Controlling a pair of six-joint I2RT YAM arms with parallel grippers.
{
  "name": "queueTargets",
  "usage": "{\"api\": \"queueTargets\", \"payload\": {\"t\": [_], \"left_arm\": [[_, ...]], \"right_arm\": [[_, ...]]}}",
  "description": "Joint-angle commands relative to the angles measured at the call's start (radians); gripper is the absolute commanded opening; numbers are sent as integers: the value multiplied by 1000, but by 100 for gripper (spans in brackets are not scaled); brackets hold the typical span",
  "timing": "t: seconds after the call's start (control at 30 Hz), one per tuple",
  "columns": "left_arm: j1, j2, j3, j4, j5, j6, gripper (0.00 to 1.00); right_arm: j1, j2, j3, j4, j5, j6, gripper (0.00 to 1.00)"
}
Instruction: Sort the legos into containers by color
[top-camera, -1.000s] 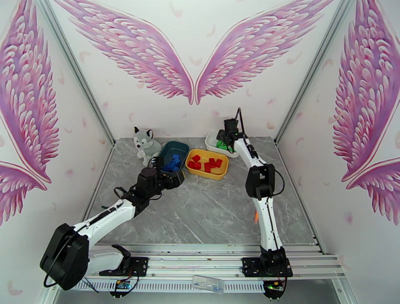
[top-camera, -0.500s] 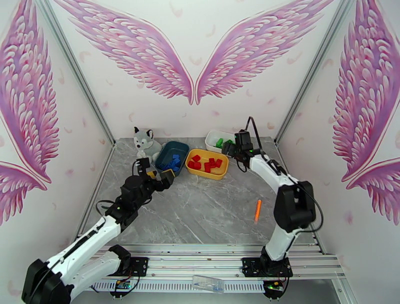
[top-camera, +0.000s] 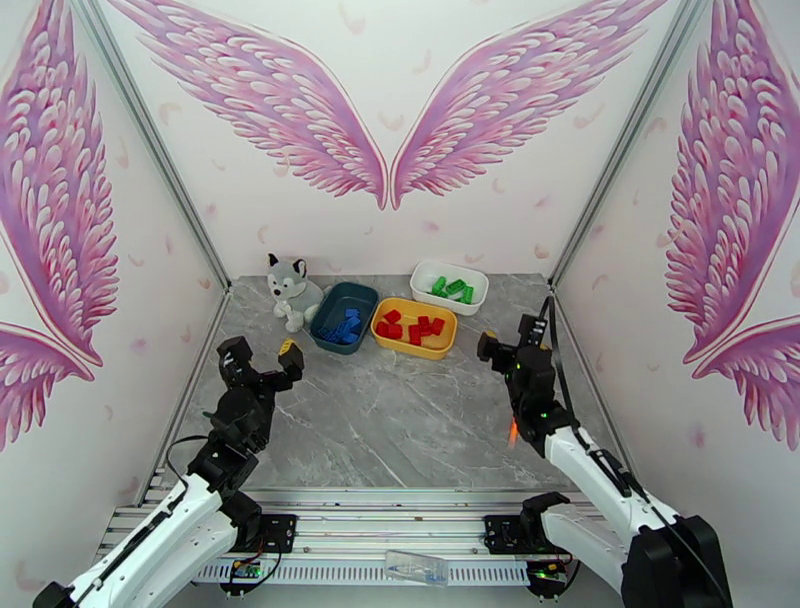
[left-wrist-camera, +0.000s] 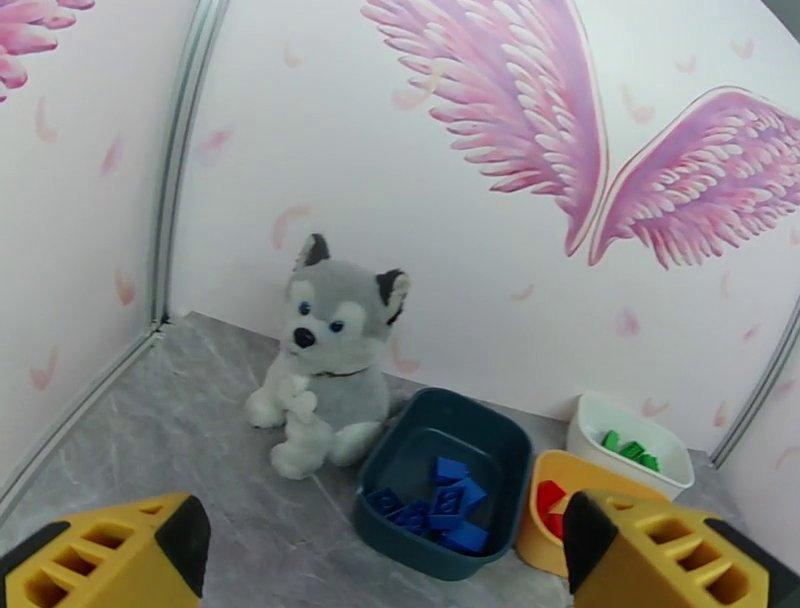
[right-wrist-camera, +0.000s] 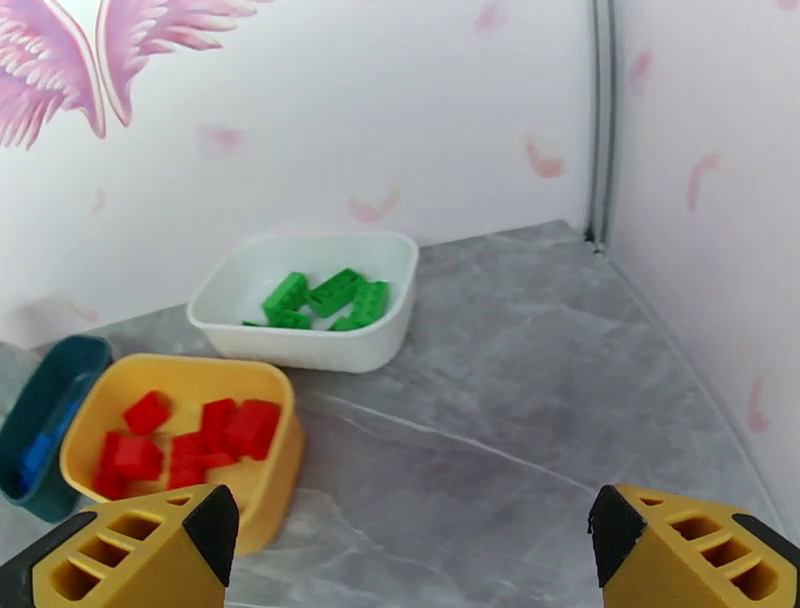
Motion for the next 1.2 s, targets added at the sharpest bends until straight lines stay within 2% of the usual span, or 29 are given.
{"api": "queueTargets", "payload": {"t": [0.0, 0.07, 0.13, 0.2, 0.3, 0.4, 0.43, 0.47, 0.5, 0.57, 0.6, 0.63, 0.7, 0.77, 0.8, 0.83, 0.87, 0.9, 0.97, 1.03, 1.17], "left_arm": [[78, 58, -50, 130, -82, 131, 99], [154, 125, -60, 100, -59, 154, 99], [197, 174, -86, 124, -81, 161, 99], [235, 208, -118, 176, -54, 158, 99], [287, 296, -129, 231, -13, 152, 99], [310, 412, -123, 298, -40, 195, 99], [315, 425, -113, 296, -3, 217, 99], [321, 445, -126, 356, 34, 237, 99], [327, 478, -149, 460, 45, 250, 99], [349, 546, -166, 597, 101, 264, 99], [359, 586, -164, 652, 143, 273, 99], [367, 638, -161, 706, 187, 274, 99], [385, 789, -148, 831, 277, 270, 99], [374, 952, -136, 1033, 286, 312, 99], [374, 909, -127, 970, 280, 299, 99], [387, 849, -81, 781, 288, 275, 99], [403, 845, -36, 676, 316, 265, 99], [415, 874, -3, 668, 327, 261, 99], [450, 851, 31, 551, 365, 224, 99], [458, 861, 13, 603, 346, 207, 99], [458, 857, 14, 596, 332, 201, 99]], "right_arm": [[-3, 44, -18, 210, 68, -149, 99], [-2, 122, 7, 162, 100, -185, 99], [-2, 194, -29, 246, 89, -187, 99], [-3, 272, -74, 352, 81, -168, 99], [16, 328, -67, 385, 85, -184, 99], [15, 376, -139, 616, 43, -211, 99], [9, 412, -148, 659, 47, -205, 99], [-3, 447, -145, 676, 37, -186, 99], [-13, 499, -153, 769, 7, -197, 100], [-14, 541, -151, 754, -80, -208, 99], [-14, 586, -130, 800, -60, -222, 100], [-15, 585, -127, 785, -63, -222, 100], [-27, 540, -78, 610, -89, -197, 99], [-48, 555, -41, 573, -102, -182, 99], [-66, 542, -22, 527, -114, -156, 99], [-86, 537, -25, 508, -143, -142, 99], [-93, 544, -29, 528, -147, -137, 99], [-93, 541, -27, 524, -145, -137, 99], [-92, 539, -32, 523, -109, -126, 99], [-92, 539, -34, 529, -103, -126, 99], [-91, 537, -35, 530, -106, -127, 99]]}}
